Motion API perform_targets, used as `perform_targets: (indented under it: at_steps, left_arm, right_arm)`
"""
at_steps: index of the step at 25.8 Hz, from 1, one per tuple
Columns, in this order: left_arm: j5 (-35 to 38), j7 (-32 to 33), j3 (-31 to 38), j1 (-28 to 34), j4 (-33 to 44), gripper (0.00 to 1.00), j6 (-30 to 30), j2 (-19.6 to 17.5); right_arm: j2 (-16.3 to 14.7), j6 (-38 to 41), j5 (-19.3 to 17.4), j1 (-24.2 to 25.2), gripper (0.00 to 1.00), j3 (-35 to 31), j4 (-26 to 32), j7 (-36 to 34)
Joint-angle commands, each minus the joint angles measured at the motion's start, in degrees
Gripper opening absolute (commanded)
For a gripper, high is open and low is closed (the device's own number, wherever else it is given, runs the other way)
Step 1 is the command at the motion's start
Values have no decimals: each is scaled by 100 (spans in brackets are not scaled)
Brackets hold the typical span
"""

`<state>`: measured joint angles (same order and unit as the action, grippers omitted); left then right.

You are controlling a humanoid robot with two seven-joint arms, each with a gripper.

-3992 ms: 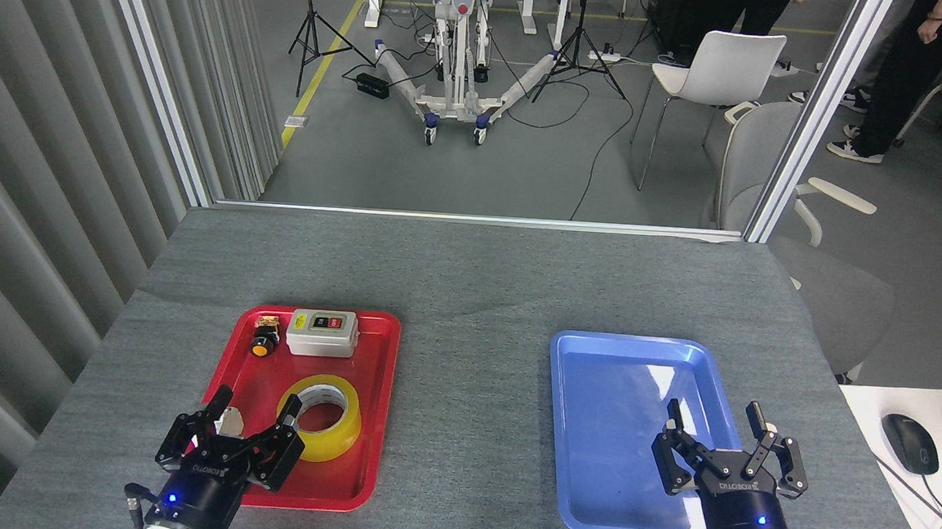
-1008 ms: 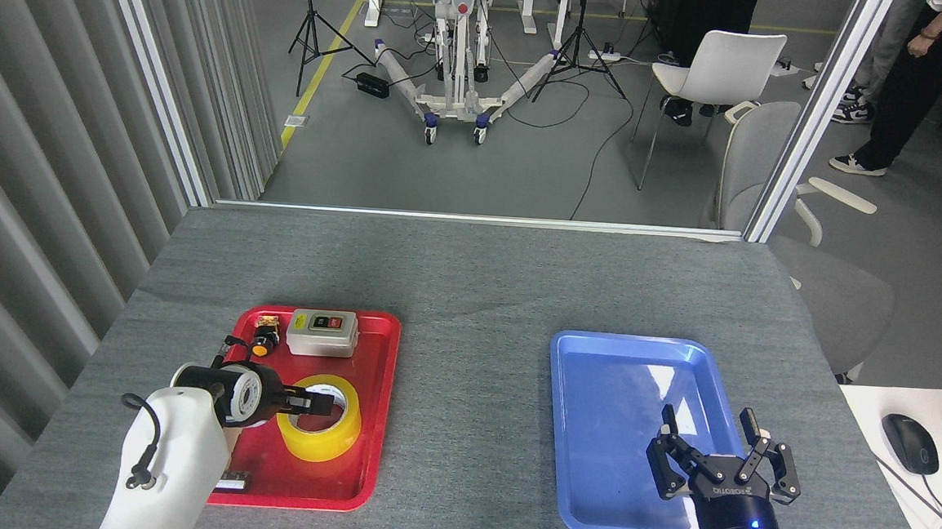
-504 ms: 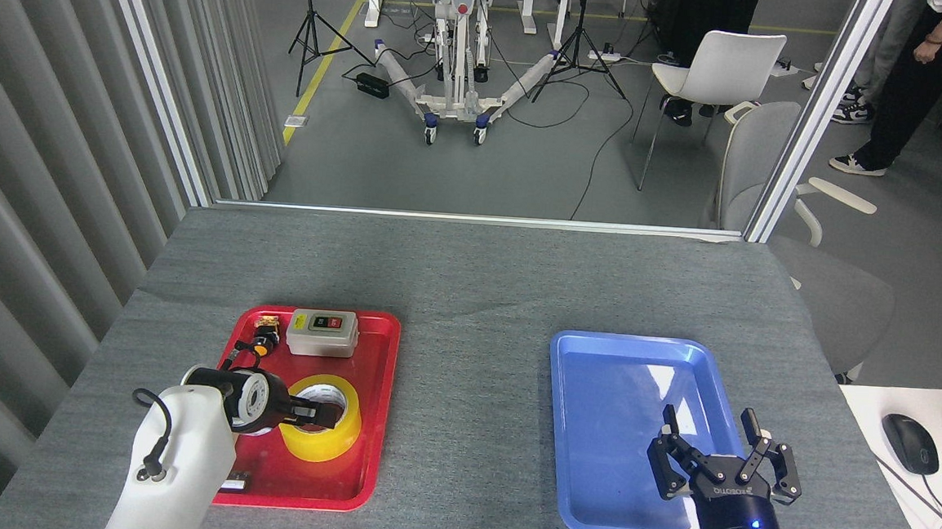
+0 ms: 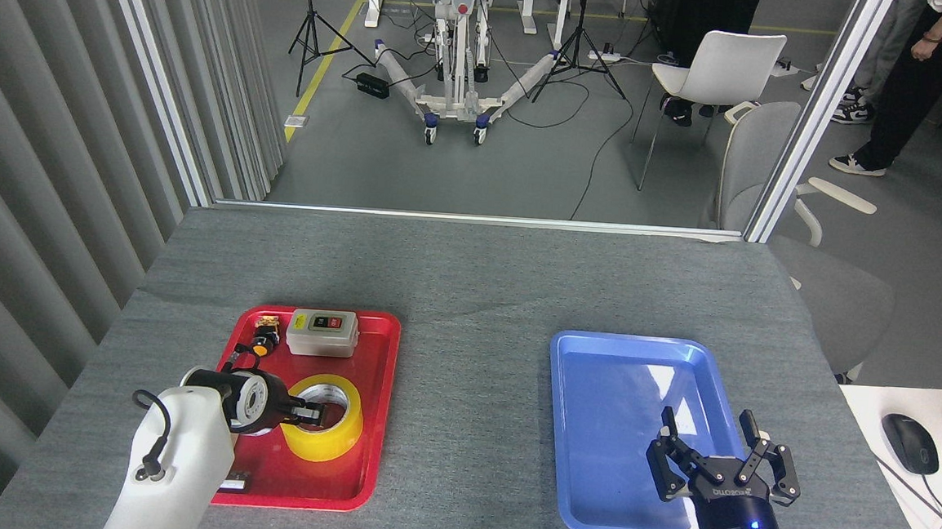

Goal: Place and move tape with both arms
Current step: 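Grasp the yellow tape roll's rim with the left gripper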

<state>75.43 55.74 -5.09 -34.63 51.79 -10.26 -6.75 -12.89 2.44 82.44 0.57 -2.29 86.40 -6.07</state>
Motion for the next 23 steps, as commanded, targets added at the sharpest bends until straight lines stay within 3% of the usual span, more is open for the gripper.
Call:
perform_targets:
  at_steps: [1, 8, 11, 17, 23]
  left_arm:
    - [-2, -37, -1, 0, -47, 45, 33, -19]
    - [-38, -29, 17, 0, -11, 45, -55, -54]
    - [-433, -29, 43, 9, 24, 44, -310, -107]
    - [-1163, -37, 237, 35, -20, 16, -987, -239]
    - [-1400, -64, 263, 35, -257, 0, -1136, -239]
  right_arm:
    - [6, 2, 0, 5, 100, 0, 0, -17]
    - [-3, -7, 0, 5, 100, 0, 0, -17]
    - [6, -7, 0, 5, 100, 0, 0, -17]
    - [6, -7, 9, 14, 100, 0, 0, -17]
    - [23, -24, 18, -4, 100, -8, 0, 9]
